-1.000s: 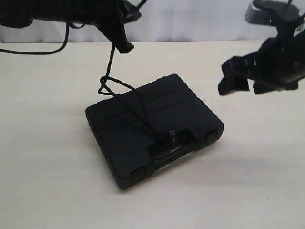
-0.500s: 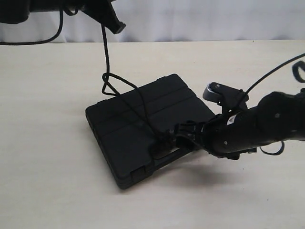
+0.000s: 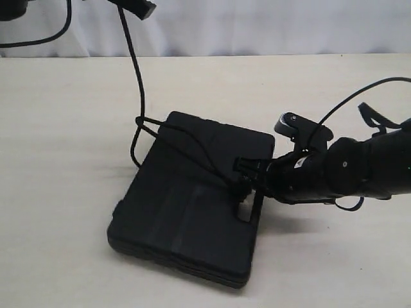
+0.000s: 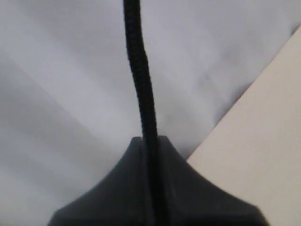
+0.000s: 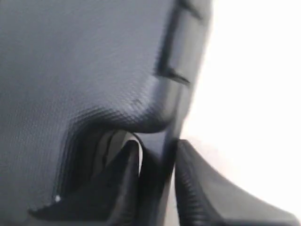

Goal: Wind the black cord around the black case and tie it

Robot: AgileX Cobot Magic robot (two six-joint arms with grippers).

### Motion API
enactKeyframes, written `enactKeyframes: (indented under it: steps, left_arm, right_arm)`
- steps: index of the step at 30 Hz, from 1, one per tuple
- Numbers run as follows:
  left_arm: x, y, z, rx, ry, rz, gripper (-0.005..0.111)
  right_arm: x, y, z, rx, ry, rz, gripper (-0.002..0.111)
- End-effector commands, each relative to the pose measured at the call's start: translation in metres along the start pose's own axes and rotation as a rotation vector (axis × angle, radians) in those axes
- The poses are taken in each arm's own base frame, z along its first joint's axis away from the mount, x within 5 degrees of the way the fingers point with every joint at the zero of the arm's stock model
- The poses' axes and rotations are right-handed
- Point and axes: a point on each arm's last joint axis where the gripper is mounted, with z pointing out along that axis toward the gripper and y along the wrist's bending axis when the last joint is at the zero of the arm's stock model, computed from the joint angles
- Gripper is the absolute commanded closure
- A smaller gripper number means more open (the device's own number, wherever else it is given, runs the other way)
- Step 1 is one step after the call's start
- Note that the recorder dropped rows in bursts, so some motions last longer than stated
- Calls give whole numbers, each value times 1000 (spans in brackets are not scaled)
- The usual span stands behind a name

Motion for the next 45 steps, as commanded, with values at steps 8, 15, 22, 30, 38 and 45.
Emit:
enactKeyframes:
  steps: [8, 15, 22, 30, 38, 45]
  left_arm:
    - [48, 59, -2, -255, 167, -176, 107]
    - [116, 86, -5, -299, 338, -188, 107]
    - [171, 105, -9, -335, 472, -222, 107]
    - [205, 97, 5, -279, 580, -122, 107]
    - [245, 103, 4, -385, 749, -108, 107]
    - [281, 112, -3, -378, 807, -217, 107]
  right_arm:
    - [-42, -51, -15, 84, -63, 19, 104]
    - [-53, -68, -19, 116, -84, -20, 104]
    - [-66, -57, -22, 87, -63, -68, 104]
    - [-72, -51, -24, 71, -61, -86, 104]
    - [-76, -50, -24, 70, -94, -82, 104]
    - [-78, -50, -24, 70, -124, -76, 104]
